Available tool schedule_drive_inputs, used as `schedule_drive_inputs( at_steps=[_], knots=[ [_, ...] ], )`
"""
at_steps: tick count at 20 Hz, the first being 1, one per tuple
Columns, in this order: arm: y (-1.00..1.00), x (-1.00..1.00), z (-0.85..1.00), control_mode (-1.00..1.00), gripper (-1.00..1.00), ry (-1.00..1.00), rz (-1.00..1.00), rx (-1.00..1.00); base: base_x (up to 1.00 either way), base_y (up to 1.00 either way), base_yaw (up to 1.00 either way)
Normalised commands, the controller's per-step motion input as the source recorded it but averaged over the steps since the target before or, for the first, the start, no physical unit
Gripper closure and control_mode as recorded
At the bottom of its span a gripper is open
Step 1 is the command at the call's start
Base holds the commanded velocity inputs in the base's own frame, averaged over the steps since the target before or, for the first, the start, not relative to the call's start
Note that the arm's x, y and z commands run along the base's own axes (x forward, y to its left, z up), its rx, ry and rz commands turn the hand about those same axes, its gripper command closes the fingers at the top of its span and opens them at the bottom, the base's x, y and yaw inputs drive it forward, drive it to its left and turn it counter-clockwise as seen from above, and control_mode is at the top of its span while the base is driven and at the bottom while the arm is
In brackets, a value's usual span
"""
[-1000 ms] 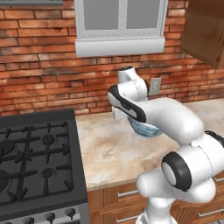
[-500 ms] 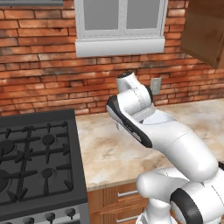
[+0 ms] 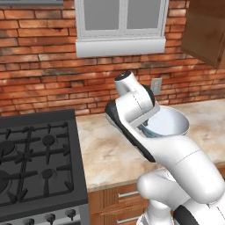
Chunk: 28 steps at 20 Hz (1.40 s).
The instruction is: Pick the cup and bowl from the counter and place them on the counter next to the sink.
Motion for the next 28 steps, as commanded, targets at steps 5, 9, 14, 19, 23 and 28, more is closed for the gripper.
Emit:
schedule_drive_inputs(
  at_steps=[5, 9, 14, 19, 23, 28],
  knots=[
    [0.0, 0.0, 0.0, -1.0, 1.0, 0.0, 0.0, 0.0, 0.0, 0.0, 0.0],
    [0.0, 0.0, 0.0, -1.0, 1.0, 0.0, 0.0, 0.0, 0.0, 0.0, 0.0],
    [0.0, 0.0, 0.0, -1.0, 1.0, 0.0, 0.0, 0.0, 0.0, 0.0, 0.0],
    [0.0, 0.0, 0.0, 1.0, 1.0, 0.0, 0.0, 0.0, -0.02, 0.0, 0.0],
    [0.0, 0.0, 0.0, 1.0, 1.0, 0.0, 0.0, 0.0, -0.97, 0.0, -0.2],
    [0.0, 0.0, 0.0, 1.0, 1.0, 0.0, 0.0, 0.0, -0.9, 0.03, -0.22]
  ],
)
